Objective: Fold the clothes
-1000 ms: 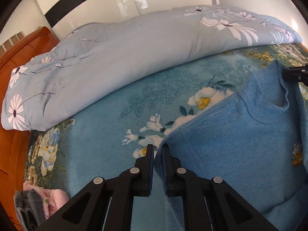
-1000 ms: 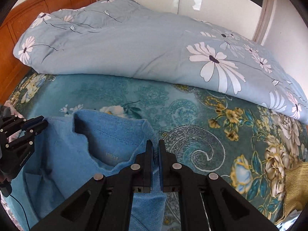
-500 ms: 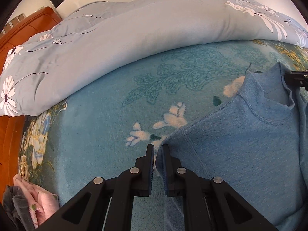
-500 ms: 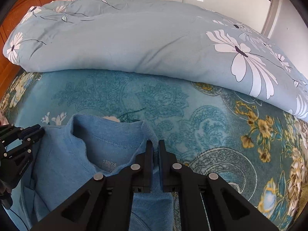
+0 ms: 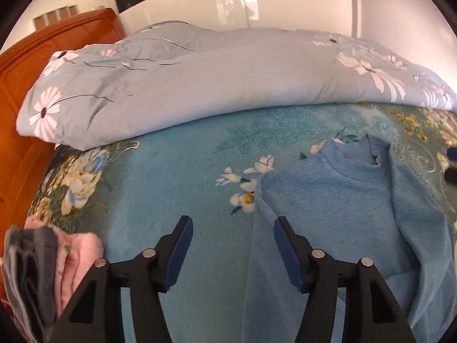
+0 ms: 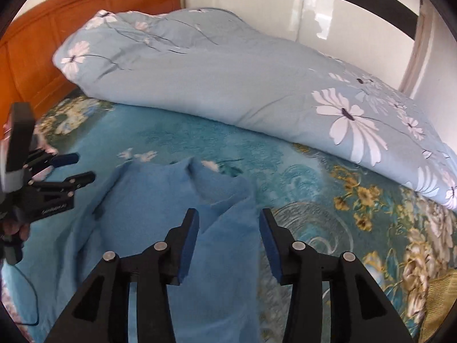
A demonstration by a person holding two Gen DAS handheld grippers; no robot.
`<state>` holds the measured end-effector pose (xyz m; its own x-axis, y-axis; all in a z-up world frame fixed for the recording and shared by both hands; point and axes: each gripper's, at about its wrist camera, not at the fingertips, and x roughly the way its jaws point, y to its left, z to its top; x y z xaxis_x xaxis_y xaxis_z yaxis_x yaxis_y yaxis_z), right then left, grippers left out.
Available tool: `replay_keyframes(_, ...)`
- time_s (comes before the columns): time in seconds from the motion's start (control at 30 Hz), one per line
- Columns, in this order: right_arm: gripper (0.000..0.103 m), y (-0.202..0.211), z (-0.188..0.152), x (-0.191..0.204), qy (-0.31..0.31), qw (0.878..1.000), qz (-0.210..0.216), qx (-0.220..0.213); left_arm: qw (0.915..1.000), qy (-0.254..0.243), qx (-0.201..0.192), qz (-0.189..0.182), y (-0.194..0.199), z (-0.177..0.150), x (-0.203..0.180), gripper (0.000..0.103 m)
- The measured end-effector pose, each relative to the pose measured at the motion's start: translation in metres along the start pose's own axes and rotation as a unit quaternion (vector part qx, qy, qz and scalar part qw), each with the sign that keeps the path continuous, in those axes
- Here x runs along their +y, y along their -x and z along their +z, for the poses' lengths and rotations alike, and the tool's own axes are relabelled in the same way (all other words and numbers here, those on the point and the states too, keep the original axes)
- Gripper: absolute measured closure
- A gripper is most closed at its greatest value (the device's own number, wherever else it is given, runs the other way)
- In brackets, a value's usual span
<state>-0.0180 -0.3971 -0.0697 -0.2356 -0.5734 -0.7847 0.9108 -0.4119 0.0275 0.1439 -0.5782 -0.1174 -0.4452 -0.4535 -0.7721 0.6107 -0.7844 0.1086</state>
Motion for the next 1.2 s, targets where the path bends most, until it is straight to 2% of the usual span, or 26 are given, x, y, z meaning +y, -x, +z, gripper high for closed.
replay_keyframes(0.1, 0.054, 0.024, -0.046, 0.04, 0.019, 0.998, 0.067, 0.006, 0.9991, 0.032, -0.029, -0.006, 0.042, -0.033, 0.007, 0.032)
replay_keyframes(0.23, 0.054, 0.021, -0.095, 0.079, 0.029, 0.994, 0.101, 0.04, 0.9963, 0.067, -0.052, -0.003, 0.085, -0.082, 0.009, 0.029)
replay_keyframes(0.33, 0.054, 0.008, -0.115, 0.083, -0.032, 0.99, 0.122, 0.068, 0.9947, 0.086, -0.057, -0.004, 0.103, -0.113, 0.009, 0.028)
replay_keyframes(0.4, 0.054, 0.001, -0.118, 0.079, -0.084, 0.984, 0.143, 0.065, 0.9938, 0.097, -0.055, 0.001, 0.11, -0.131, 0.008, 0.028)
replay_keyframes(0.5, 0.054, -0.01, -0.117, 0.069, -0.169, 0.969, 0.173, 0.055, 0.9929, 0.11, -0.046, 0.0, 0.113, -0.148, 0.005, 0.027)
replay_keyframes(0.63, 0.054, -0.022, -0.115, 0.066, -0.227, 0.957, 0.173, 0.055, 0.9922, 0.12, -0.032, -0.007, 0.112, -0.162, 0.004, 0.027)
replay_keyframes(0.67, 0.057, -0.022, -0.116, 0.066, -0.234, 0.956, 0.17, 0.054, 0.9921, 0.122, -0.028, -0.008, 0.111, -0.165, 0.004, 0.027)
replay_keyframes(0.77, 0.096, -0.023, -0.118, 0.06, -0.252, 0.952, 0.168, 0.05, 0.9915, 0.128, -0.023, -0.013, 0.11, -0.17, 0.006, 0.027)
replay_keyframes(0.87, 0.101, -0.012, -0.114, 0.047, -0.235, 0.959, 0.157, 0.032, 0.9912, 0.13, -0.019, -0.018, 0.108, -0.172, 0.005, 0.027)
replay_keyframes(0.97, 0.101, 0.013, -0.106, 0.024, -0.204, 0.972, 0.117, 0.016, 0.9911, 0.128, -0.018, -0.031, 0.106, -0.173, 0.0, 0.027)
replay_keyframes(1.03, 0.101, 0.027, -0.102, 0.003, -0.197, 0.975, 0.103, 0.023, 0.9904, 0.131, -0.018, -0.039, 0.103, -0.172, -0.004, 0.027)
replay_keyframes(1.1, 0.099, 0.039, -0.102, -0.009, -0.206, 0.972, 0.109, 0.017, 0.9895, 0.137, -0.019, -0.043, 0.1, -0.171, -0.007, 0.027)
replay_keyframes(1.2, 0.098, 0.029, -0.109, 0.004, -0.204, 0.969, 0.134, 0.027, 0.9886, 0.142, -0.013, -0.049, 0.096, -0.17, -0.013, 0.027)
